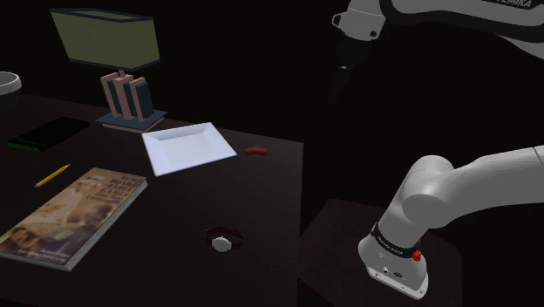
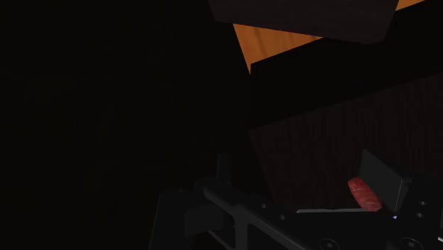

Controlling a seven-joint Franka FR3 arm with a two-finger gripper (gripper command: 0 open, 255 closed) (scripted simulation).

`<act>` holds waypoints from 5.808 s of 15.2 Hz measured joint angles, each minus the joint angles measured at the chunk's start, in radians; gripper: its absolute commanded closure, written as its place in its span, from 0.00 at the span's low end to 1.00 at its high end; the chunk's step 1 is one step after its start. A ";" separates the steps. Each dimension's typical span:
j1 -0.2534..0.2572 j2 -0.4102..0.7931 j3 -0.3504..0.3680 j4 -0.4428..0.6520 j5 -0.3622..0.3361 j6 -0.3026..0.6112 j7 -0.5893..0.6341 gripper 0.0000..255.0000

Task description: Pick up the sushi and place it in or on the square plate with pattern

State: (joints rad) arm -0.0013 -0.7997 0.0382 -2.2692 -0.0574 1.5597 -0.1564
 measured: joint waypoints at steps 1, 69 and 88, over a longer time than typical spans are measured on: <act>0.000 0.000 0.000 0.000 0.000 0.000 0.000 0.00; 0.205 0.604 0.128 0.266 0.066 0.333 -0.195 1.00; 0.279 1.158 0.180 0.878 -0.055 0.260 -0.058 1.00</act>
State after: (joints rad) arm 0.2780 0.3580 0.2181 -1.3915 -0.1123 1.8195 -0.2145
